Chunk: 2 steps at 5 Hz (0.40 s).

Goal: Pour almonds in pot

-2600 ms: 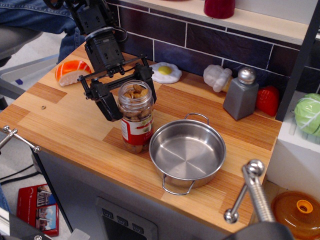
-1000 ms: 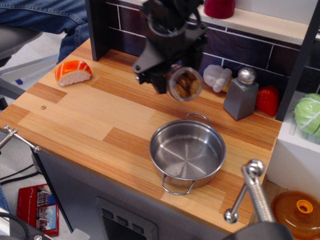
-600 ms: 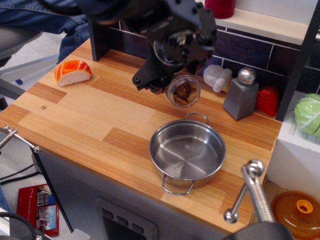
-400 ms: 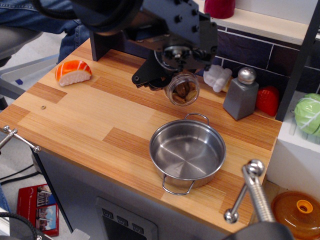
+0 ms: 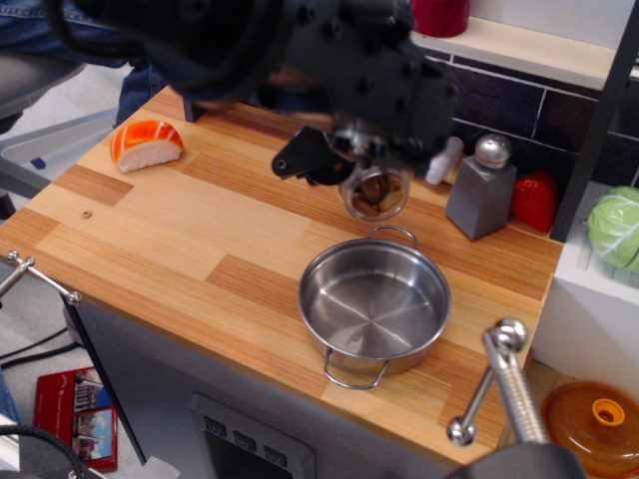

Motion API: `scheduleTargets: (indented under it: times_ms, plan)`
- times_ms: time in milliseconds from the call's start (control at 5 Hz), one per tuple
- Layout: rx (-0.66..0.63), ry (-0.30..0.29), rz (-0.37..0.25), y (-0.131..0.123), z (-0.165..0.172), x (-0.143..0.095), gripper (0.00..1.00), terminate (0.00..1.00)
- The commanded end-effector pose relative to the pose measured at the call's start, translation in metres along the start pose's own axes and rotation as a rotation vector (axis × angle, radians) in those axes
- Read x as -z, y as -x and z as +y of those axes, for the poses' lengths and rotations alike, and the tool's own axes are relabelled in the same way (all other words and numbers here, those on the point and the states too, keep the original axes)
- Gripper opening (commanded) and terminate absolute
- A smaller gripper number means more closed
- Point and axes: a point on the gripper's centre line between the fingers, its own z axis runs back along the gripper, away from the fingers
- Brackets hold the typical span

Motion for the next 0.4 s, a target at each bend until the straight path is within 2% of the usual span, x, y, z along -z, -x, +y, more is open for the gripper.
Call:
scheduleTargets:
  times_ms: [0, 200]
  plan:
    - [0.076, 0.137, -0.167, -0.003, 0.005, 0.001, 0.00, 0.00]
    - [0.130, 0.185, -0.257, -0.004, 0.009, 0.011, 0.00, 0.00]
